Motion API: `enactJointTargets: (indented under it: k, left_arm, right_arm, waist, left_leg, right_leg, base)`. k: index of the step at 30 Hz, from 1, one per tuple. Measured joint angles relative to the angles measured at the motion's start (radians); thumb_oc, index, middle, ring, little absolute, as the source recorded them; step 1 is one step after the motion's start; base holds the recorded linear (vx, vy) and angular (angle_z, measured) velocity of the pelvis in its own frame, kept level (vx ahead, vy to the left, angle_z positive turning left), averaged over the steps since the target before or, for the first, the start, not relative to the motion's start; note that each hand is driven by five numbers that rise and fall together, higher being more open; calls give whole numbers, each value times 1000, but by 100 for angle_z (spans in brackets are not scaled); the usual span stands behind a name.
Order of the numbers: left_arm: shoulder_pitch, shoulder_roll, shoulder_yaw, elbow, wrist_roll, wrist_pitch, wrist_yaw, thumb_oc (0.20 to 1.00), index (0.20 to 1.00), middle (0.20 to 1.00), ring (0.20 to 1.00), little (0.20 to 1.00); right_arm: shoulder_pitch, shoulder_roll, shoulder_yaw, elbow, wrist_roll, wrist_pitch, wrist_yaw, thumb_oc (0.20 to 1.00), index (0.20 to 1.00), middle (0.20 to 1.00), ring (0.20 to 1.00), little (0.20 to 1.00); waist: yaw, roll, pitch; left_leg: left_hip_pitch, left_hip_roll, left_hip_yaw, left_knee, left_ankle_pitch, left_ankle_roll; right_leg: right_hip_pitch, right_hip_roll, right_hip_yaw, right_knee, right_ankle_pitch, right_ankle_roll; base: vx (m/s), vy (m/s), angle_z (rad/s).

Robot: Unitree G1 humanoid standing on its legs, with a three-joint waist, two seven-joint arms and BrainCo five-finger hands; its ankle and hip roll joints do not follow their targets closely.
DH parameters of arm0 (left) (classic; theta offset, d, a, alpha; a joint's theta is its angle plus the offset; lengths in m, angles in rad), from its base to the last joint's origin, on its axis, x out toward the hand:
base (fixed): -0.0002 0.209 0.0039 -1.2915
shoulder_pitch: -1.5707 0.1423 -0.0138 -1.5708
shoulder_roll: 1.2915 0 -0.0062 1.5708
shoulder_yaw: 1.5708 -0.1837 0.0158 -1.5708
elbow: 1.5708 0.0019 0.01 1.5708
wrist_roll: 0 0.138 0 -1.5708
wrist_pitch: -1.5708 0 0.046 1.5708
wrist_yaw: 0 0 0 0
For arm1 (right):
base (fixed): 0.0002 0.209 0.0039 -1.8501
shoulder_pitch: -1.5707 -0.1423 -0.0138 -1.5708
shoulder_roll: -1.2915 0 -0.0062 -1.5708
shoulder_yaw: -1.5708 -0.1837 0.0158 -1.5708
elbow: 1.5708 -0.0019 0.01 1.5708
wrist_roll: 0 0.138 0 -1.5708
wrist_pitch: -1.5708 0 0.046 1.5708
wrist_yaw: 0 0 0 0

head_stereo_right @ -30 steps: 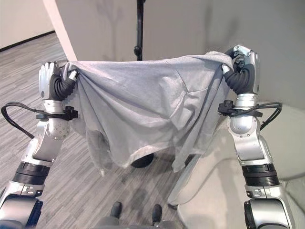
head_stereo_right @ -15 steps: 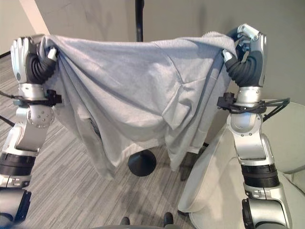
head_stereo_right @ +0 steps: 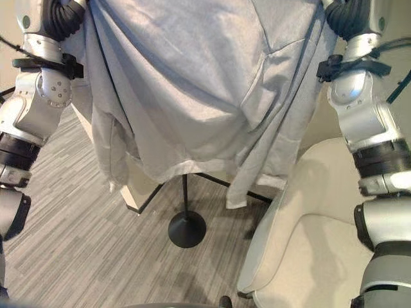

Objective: Hang the clothes on the sofa on the clothes rack.

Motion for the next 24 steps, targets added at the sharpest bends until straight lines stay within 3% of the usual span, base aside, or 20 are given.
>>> enactJointTargets:
  k: [2, 4, 7, 9, 16, 24]
  left_arm:
    - [-10, -15, -26, 39, -25, -1, -6, 200, 200, 200, 200, 200]
    - [-59, -43, -127, 160, -37, -3, -14, 200, 200, 200, 200, 200]
    - [-69, -83, -174, 252, -53, -3, -38, 200, 200, 200, 200, 200]
    - [-51, -152, -209, 395, -72, -3, -77, 200, 200, 200, 200, 200]
    - [11, -186, -204, 414, -75, -22, -106, 200, 200, 200, 200, 200]
    - [172, -187, -47, 276, -67, -33, -102, 200, 200, 200, 200, 200]
  right_arm:
    - [-22, 39, 16, 67, 30, 4, 14, 200, 200, 200, 200, 200]
    - [-71, 87, 110, 202, 31, 4, 34, 200, 200, 200, 200, 200]
    - [-72, 155, 129, 282, 32, 9, 65, 200, 200, 200, 200, 200]
    - [-13, 256, 162, 355, 26, 26, 106, 200, 200, 200, 200, 200]
    - [111, 331, 122, 409, 19, 12, 149, 200, 200, 200, 200, 200]
    - [296, 336, 29, 232, 6, -33, 149, 200, 200, 200, 200, 200]
  waist:
    - [-3, -1, 0]
    - [-4, -1, -1]
    - [-7, 0, 0]
    - [-13, -3, 6]
    - [-11, -13, 91]
    - [-10, -12, 105]
  left_leg:
    - [-13, 0, 1, 0, 3, 0]
    - [-30, 0, 2, 0, 6, -1]
    - [-82, -2, 3, 0, 17, -3]
    - [-123, -1, 2, 1, 26, -5]
    - [-148, 2, -2, 5, 28, -9]
    - [-144, 2, -13, 1, 28, -10]
  right_leg:
    - [-14, 1, 1, 0, 5, 0]
    - [-32, 1, 3, 0, 10, -1]
    - [-84, 0, 6, 1, 23, -3]
    - [-127, 7, 6, 1, 33, -7]
    - [-147, 10, -1, 1, 37, -10]
    - [-139, 7, -19, 0, 33, -7]
  base:
    - [-98, -14, -3]
    - [-138, -6, -1]
    - [-138, -4, -1]
    - [-203, -10, -1]
    - [-44, 0, 1]
    - [17, 3, 3]
